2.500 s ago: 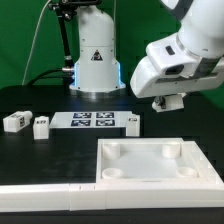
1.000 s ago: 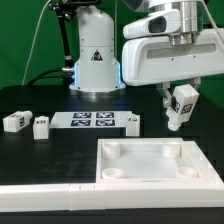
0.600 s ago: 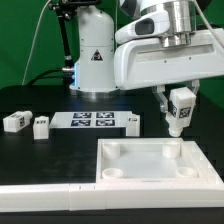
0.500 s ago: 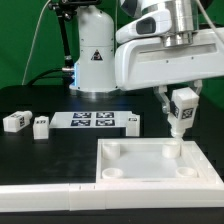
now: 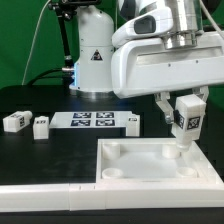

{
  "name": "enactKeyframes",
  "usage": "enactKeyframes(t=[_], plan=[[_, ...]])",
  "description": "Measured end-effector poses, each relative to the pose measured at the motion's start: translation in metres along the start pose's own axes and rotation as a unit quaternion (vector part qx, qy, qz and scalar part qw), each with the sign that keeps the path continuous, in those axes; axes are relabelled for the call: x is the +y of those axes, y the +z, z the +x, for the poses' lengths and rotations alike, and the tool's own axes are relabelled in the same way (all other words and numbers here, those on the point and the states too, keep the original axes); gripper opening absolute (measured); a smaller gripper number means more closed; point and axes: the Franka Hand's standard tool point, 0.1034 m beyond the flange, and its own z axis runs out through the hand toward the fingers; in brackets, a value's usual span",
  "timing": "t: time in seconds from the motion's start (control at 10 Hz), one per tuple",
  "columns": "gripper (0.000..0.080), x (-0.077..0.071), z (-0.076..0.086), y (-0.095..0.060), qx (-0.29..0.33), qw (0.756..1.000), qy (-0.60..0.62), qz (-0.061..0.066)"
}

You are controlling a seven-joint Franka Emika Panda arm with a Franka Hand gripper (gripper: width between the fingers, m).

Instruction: Assemble one leg

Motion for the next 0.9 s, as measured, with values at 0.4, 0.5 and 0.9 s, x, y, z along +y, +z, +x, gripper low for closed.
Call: enactKeyframes(t=[0.4,0.5,0.9], plan=[[0.0288,0.011,-0.009,0.004,0.087,0.996,-0.007,-0.024],[0.0288,0.012,-0.008,0.005,0.087,0.996,-0.01,-0.025],[0.0288,0.008,-0.004,0.021,0.083,0.996,-0.013,-0.02]])
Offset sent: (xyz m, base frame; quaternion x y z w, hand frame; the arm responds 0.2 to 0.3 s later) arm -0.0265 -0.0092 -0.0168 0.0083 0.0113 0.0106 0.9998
